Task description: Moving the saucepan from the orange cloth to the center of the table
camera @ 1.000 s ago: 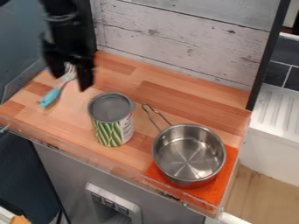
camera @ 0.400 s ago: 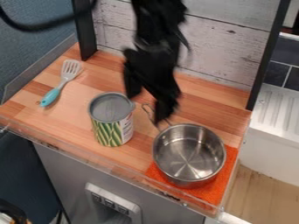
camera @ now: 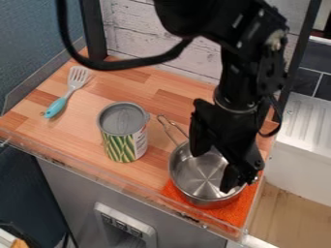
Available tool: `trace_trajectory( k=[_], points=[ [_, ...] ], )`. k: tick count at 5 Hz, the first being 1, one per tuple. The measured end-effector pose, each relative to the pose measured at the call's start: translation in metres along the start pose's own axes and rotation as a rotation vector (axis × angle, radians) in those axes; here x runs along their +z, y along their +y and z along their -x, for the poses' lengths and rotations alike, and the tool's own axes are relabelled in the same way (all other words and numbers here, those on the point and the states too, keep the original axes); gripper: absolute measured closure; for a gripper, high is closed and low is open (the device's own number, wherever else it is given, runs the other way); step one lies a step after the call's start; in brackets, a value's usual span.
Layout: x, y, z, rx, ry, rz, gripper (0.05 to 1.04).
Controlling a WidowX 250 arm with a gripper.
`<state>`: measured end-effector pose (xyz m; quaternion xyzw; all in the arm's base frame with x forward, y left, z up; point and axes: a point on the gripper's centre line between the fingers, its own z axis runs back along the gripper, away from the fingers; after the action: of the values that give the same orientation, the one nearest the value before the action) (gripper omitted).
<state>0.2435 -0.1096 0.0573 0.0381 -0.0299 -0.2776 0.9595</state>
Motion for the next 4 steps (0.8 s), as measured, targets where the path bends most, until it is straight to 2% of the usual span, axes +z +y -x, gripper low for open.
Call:
trace_trajectory(
  k=[1, 3, 4],
  points=[
    [-0.009, -0.018, -0.003, -0.022, 0.01, 0.019, 0.083],
    [-0.033, -0.016, -0.005, 0.005, 0.049, 0.046, 0.12],
    [-0.036, -0.015, -0.005, 0.002, 0.052, 0.045, 0.401]
  ],
)
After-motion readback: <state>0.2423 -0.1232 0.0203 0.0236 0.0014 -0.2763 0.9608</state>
